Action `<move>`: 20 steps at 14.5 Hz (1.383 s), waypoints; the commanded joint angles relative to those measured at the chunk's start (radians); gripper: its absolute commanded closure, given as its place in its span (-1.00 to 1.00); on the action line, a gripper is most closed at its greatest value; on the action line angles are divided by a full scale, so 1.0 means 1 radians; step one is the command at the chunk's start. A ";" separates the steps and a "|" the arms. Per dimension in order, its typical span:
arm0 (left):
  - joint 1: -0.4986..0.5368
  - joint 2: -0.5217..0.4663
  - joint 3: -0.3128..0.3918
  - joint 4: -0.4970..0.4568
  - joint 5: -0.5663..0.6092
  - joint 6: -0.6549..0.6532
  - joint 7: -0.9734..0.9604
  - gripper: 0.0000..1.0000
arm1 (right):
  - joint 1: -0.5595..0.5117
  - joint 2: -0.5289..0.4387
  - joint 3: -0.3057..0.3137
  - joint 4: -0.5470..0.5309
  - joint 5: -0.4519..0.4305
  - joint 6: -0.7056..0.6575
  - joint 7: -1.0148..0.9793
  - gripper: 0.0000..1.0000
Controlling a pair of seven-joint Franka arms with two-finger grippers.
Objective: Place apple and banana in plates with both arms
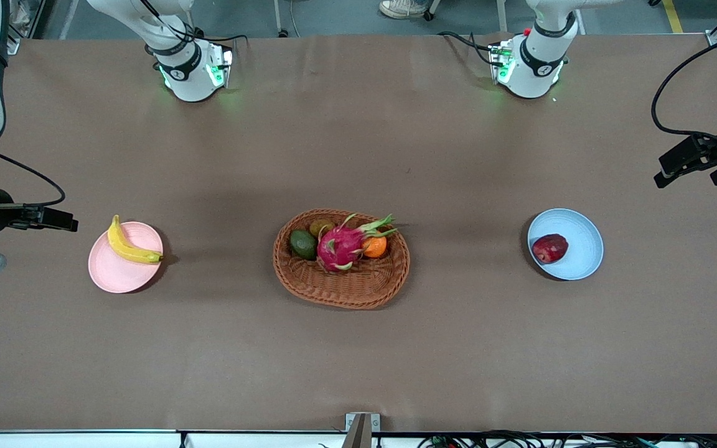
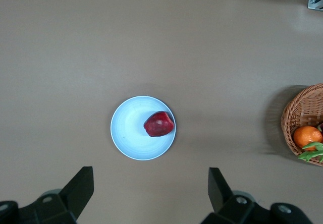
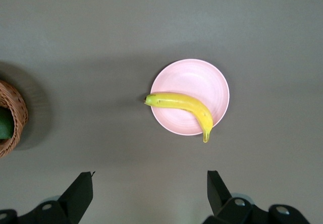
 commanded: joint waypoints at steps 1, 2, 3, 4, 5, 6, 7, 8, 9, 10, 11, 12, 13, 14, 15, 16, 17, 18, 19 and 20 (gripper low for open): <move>0.004 0.009 -0.004 0.026 -0.007 -0.027 0.013 -1.00 | 0.005 -0.026 -0.002 0.003 0.002 -0.035 0.010 -1.00; 0.004 0.009 -0.004 0.026 -0.005 -0.041 0.011 -1.00 | 0.003 -0.038 -0.002 -0.006 0.002 -0.041 0.007 -1.00; 0.004 0.009 -0.004 0.028 -0.005 -0.050 0.011 -1.00 | 0.005 -0.058 -0.001 -0.015 0.002 -0.044 0.006 -1.00; 0.004 0.009 -0.002 0.028 -0.005 -0.050 0.011 -1.00 | 0.005 -0.080 -0.002 -0.037 0.001 -0.046 0.006 -1.00; 0.004 0.009 -0.002 0.026 -0.005 -0.050 0.010 -1.00 | 0.005 -0.110 -0.002 -0.066 0.001 -0.043 0.006 -1.00; 0.004 0.009 -0.002 0.028 -0.005 -0.052 0.011 -1.00 | 0.003 -0.146 -0.002 -0.112 -0.001 -0.033 0.006 -1.00; 0.004 0.009 -0.002 0.026 -0.004 -0.052 0.019 -1.00 | 0.005 -0.181 -0.004 -0.149 -0.002 -0.020 0.006 -1.00; 0.004 0.009 -0.002 0.025 -0.004 -0.056 0.019 -1.00 | 0.010 -0.215 -0.005 -0.184 -0.008 -0.006 0.006 -1.00; 0.004 0.009 -0.002 0.025 0.005 -0.072 0.019 -1.00 | 0.017 -0.251 -0.007 -0.221 -0.011 0.000 0.006 -1.00; 0.004 0.009 -0.004 0.025 0.024 -0.082 0.022 -1.00 | 0.023 -0.282 -0.010 -0.251 -0.013 0.007 0.006 -1.00; 0.004 0.009 -0.005 0.023 0.038 -0.093 0.034 -1.00 | 0.025 -0.314 -0.011 -0.281 -0.013 0.013 0.006 -1.00; 0.004 0.009 -0.008 0.023 0.041 -0.101 0.045 -1.00 | 0.025 -0.336 -0.013 -0.296 -0.013 0.013 0.006 -1.00; 0.004 0.009 -0.010 0.022 0.041 -0.105 0.054 -1.00 | 0.026 -0.356 -0.013 -0.310 -0.014 0.010 0.004 -1.00; 0.004 0.009 -0.010 0.020 0.041 -0.105 0.059 -1.00 | 0.028 -0.368 -0.013 -0.313 -0.016 0.005 0.004 -1.00; 0.004 0.011 -0.010 0.020 0.042 -0.112 0.060 -1.00 | 0.029 -0.376 -0.013 -0.313 -0.025 -0.001 0.004 -1.00; 0.004 0.009 -0.010 0.020 0.041 -0.112 0.060 -1.00 | 0.033 -0.387 -0.013 -0.313 -0.036 -0.009 0.004 -1.00; 0.004 0.009 -0.010 0.020 0.041 -0.112 0.059 -1.00 | 0.034 -0.399 -0.014 -0.318 -0.037 -0.013 0.004 -1.00; 0.002 0.011 -0.010 0.020 0.041 -0.112 0.060 -1.00 | 0.034 -0.408 -0.014 -0.319 -0.037 -0.019 0.004 -1.00; 0.002 0.009 -0.010 0.022 0.041 -0.112 0.059 -1.00 | 0.031 -0.416 -0.018 -0.321 -0.037 -0.029 0.004 -1.00; 0.002 0.009 -0.010 0.022 0.041 -0.112 0.059 -1.00 | 0.033 -0.433 -0.031 -0.327 -0.036 -0.038 0.006 -1.00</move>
